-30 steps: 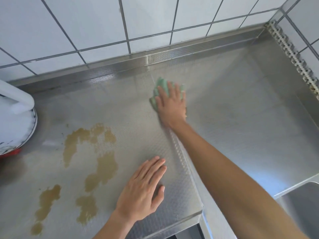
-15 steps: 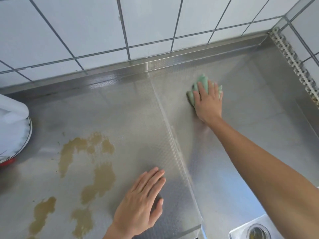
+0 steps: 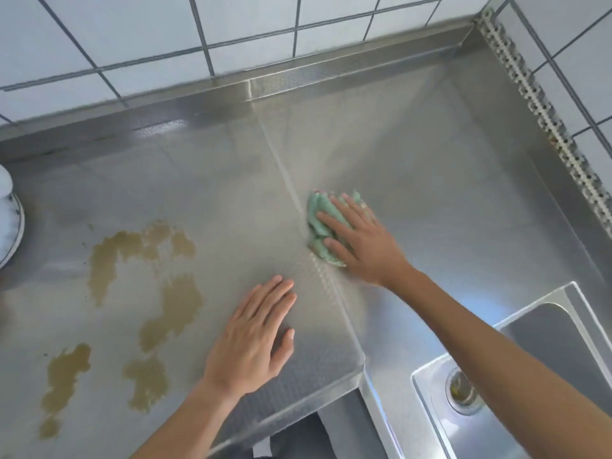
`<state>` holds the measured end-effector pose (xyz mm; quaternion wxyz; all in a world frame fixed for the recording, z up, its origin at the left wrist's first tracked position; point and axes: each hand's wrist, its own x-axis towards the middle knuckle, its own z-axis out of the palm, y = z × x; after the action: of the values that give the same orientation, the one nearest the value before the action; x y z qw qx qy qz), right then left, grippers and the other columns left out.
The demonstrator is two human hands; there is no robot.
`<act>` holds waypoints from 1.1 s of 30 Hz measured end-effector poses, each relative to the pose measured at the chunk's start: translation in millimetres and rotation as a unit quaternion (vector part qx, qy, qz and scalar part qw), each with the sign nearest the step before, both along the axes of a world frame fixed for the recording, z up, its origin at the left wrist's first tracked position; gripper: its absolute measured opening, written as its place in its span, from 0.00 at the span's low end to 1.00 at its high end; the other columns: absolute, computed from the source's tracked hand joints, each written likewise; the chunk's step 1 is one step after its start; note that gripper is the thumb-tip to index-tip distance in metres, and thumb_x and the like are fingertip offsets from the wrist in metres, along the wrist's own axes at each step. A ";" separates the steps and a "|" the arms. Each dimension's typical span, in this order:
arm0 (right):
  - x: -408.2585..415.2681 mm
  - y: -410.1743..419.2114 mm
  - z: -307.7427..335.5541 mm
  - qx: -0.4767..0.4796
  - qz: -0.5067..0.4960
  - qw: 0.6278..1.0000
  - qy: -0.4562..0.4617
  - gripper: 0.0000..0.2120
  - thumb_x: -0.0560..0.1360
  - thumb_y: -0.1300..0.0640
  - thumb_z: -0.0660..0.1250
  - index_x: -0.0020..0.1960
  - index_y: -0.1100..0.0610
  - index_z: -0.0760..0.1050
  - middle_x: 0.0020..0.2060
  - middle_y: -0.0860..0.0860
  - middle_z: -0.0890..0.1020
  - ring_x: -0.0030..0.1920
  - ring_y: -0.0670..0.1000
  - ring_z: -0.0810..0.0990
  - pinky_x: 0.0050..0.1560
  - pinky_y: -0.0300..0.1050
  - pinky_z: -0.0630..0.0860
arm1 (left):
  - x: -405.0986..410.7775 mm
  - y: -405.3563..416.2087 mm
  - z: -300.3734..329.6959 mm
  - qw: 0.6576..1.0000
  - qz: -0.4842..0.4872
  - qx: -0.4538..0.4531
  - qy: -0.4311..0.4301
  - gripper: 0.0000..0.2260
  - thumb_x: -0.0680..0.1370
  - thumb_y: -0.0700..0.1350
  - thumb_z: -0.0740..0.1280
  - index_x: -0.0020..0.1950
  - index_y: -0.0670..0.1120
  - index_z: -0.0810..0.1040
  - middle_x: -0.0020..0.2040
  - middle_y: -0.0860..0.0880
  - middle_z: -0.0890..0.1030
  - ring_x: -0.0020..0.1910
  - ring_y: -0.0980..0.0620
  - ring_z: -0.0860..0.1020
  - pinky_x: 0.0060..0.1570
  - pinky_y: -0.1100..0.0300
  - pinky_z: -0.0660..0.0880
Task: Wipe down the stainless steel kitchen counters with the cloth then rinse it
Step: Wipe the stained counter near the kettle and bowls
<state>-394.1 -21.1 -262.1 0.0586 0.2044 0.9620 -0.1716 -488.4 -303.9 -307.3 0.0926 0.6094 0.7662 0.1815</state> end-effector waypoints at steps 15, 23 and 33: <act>71.4 -195.5 -3.3 0.010 -0.183 0.983 0.023 0.23 0.86 0.46 0.52 0.79 0.48 0.65 0.81 0.53 0.59 0.82 0.57 0.51 0.81 0.57 0.51 | 2.5 -10.5 19.9 0.997 0.007 0.052 -0.056 0.14 0.83 0.37 0.65 0.68 0.39 0.78 0.74 0.42 0.77 0.79 0.43 0.70 0.80 0.52 0.63; 125.6 -181.7 7.5 -0.004 -0.346 0.938 -0.016 0.22 0.86 0.51 0.53 0.79 0.52 0.63 0.81 0.59 0.55 0.81 0.62 0.51 0.80 0.60 0.49 | 28.1 -148.3 29.7 0.991 -0.084 0.057 -0.084 0.19 0.83 0.40 0.64 0.74 0.39 0.76 0.73 0.43 0.77 0.76 0.44 0.73 0.81 0.55 0.61; 61.9 -314.8 4.8 -0.014 -0.221 0.975 0.002 0.23 0.86 0.48 0.54 0.80 0.50 0.64 0.82 0.54 0.56 0.83 0.57 0.48 0.82 0.58 0.48 | 14.7 -228.0 -1.6 0.990 -0.121 0.006 0.069 0.24 0.84 0.46 0.62 0.81 0.42 0.69 0.83 0.45 0.66 0.84 0.45 0.61 0.82 0.48 0.57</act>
<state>-332.3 -335.9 -257.4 0.0206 0.4109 0.8906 -0.1940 -473.7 -531.8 -308.9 0.0569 0.7097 0.6900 0.1308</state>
